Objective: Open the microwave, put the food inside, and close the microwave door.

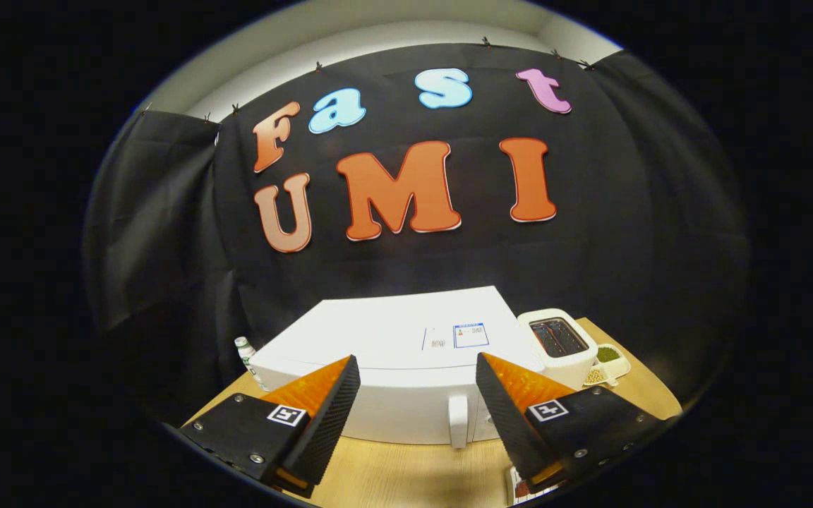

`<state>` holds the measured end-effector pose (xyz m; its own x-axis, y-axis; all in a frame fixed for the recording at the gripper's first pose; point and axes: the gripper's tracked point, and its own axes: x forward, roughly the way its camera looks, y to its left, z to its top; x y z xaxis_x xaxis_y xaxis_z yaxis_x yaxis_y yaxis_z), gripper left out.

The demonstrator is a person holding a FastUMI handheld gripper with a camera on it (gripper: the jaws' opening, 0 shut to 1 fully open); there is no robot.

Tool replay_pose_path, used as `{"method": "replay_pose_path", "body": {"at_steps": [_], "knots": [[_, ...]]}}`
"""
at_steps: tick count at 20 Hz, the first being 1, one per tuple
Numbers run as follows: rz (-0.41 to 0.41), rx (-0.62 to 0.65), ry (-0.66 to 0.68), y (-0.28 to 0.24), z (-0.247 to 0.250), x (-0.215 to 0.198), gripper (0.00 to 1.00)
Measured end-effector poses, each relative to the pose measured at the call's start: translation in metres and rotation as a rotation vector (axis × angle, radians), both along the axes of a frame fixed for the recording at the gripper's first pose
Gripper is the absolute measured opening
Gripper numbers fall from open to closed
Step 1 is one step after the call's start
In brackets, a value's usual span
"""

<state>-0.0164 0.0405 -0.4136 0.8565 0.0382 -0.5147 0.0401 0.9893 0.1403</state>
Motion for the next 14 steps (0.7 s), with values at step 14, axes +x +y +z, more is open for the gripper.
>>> {"method": "replay_pose_path", "body": {"at_steps": [14], "knots": [[-0.023,-0.046,0.223,-0.017,-0.138,-0.006,0.59]]}}
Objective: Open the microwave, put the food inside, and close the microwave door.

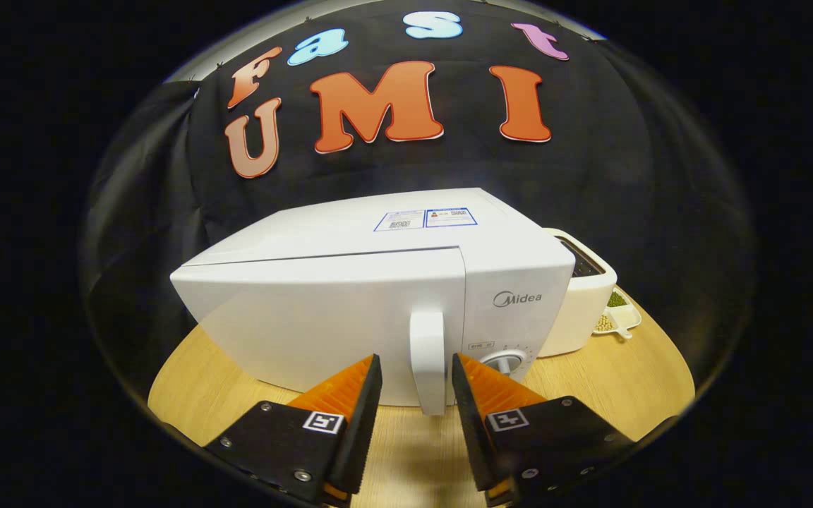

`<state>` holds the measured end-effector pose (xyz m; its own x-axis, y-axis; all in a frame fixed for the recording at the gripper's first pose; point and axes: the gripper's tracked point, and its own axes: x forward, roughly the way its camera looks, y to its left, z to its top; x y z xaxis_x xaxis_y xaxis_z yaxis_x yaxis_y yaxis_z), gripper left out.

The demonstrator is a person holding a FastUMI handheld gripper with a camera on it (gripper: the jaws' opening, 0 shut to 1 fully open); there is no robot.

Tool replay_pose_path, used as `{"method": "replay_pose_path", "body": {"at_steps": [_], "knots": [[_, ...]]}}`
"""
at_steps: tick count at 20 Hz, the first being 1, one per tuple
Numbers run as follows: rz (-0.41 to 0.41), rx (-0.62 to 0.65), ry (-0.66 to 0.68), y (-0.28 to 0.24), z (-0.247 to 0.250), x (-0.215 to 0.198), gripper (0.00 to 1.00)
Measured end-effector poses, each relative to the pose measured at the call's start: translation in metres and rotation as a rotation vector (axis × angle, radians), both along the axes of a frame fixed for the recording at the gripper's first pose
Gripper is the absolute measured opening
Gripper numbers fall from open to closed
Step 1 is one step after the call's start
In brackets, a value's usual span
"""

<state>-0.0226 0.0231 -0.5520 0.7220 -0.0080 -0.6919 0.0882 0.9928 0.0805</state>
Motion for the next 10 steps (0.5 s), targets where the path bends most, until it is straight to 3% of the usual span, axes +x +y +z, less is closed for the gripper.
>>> {"method": "replay_pose_path", "body": {"at_steps": [5,10], "knots": [[-0.058,0.027,0.016,-0.005,-0.015,0.008,0.33],[-0.069,-0.040,0.030,-0.005,-0.016,0.004,0.23]]}}
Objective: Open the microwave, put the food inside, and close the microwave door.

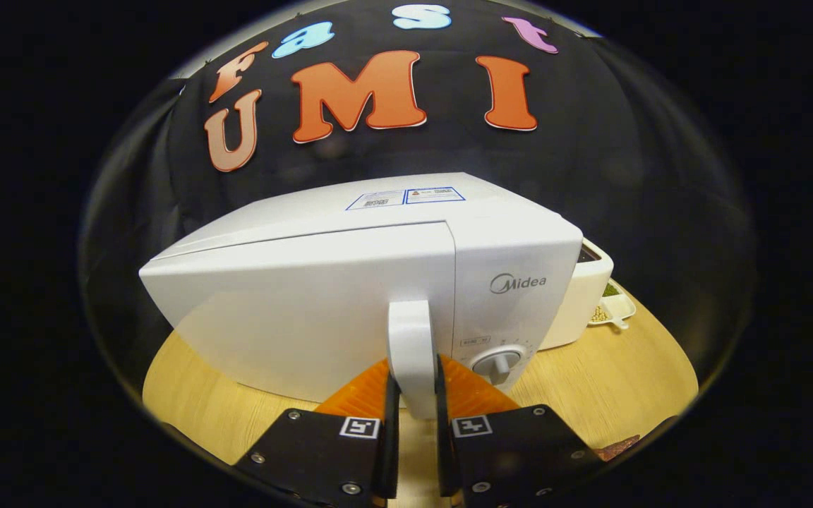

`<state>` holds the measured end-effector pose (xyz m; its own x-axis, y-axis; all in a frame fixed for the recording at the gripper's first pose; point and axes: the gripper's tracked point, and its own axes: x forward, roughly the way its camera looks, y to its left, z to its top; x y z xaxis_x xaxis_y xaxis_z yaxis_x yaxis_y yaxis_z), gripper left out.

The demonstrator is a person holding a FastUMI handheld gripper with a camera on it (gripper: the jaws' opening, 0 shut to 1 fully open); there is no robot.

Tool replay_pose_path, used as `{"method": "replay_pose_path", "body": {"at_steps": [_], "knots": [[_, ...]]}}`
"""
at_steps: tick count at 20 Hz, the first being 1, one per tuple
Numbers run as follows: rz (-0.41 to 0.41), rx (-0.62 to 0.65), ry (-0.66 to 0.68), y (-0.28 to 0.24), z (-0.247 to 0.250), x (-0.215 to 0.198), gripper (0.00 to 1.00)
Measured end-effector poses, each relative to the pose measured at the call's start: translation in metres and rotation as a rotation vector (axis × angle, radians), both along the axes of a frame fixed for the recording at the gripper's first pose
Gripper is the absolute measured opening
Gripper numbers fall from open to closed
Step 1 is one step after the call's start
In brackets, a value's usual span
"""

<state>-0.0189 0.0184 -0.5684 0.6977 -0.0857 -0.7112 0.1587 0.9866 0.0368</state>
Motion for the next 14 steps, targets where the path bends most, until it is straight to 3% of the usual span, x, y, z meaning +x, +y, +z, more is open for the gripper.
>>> {"method": "replay_pose_path", "body": {"at_steps": [7,14], "knots": [[-0.057,-0.011,0.016,0.001,0.003,-0.006,0.12],[-0.040,-0.074,-0.037,0.031,0.031,-0.082,0.12]]}}
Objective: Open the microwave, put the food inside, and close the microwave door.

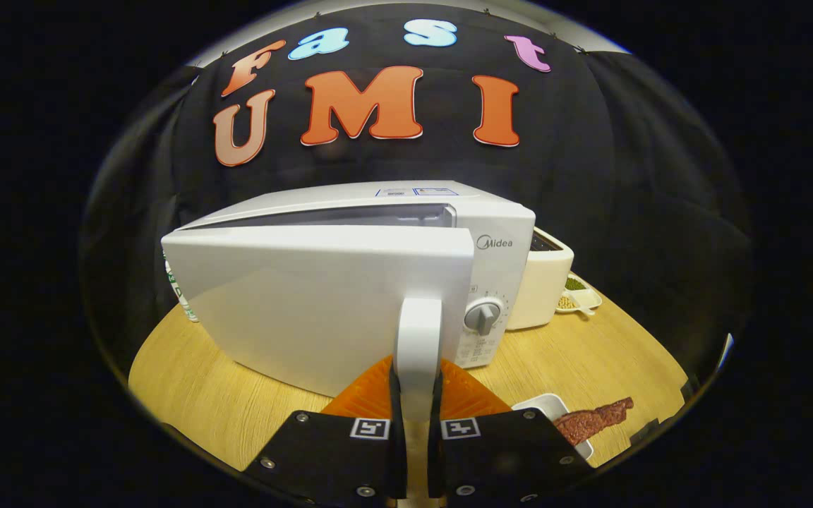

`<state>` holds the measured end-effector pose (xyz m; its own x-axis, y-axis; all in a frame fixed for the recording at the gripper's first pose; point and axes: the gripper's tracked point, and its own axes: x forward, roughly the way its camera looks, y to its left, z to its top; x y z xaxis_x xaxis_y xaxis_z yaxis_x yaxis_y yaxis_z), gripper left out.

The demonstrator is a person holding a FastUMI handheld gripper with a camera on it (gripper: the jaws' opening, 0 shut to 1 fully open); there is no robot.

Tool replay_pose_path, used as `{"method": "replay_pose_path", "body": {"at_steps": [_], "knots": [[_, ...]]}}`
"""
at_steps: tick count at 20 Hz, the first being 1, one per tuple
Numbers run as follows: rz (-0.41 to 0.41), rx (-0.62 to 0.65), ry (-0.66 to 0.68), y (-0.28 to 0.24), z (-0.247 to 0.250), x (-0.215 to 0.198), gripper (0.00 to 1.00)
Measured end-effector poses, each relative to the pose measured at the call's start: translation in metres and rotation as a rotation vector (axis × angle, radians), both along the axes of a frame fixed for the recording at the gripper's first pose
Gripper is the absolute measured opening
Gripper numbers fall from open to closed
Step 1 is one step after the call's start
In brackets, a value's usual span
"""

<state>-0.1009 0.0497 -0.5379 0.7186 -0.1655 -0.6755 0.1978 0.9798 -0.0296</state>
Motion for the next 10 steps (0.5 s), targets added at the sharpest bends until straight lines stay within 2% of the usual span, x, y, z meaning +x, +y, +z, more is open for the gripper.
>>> {"method": "replay_pose_path", "body": {"at_steps": [5,10], "knots": [[0.009,0.002,0.019,0.026,0.012,-0.039,0.12],[-0.018,0.007,0.027,0.051,0.021,-0.068,0.12]]}}
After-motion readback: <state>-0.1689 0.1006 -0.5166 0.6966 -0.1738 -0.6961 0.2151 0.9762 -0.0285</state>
